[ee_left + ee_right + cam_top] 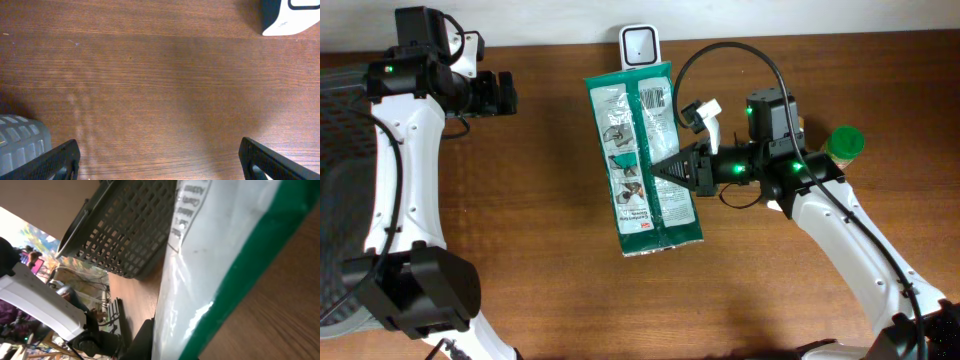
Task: Scan the item barcode
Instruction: 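Carry the green packet with the right gripper toward the scanner, then hold the green packet in front of the scanner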
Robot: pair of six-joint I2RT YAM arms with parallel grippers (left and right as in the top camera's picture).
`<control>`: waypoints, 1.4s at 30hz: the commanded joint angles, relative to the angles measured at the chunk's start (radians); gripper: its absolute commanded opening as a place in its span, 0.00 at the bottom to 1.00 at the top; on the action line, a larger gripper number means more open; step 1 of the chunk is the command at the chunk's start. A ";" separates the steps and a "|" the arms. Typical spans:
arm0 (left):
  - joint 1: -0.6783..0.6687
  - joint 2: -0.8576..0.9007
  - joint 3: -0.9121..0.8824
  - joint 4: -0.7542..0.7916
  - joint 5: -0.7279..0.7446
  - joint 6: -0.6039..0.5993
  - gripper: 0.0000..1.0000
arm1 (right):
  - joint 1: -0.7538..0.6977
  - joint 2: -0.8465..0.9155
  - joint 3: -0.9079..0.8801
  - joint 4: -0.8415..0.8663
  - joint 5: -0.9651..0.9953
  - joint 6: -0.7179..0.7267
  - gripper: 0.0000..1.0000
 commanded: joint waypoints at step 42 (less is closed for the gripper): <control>0.013 -0.009 0.005 0.001 -0.006 0.001 0.99 | 0.237 0.863 0.521 0.750 2.038 -1.281 0.04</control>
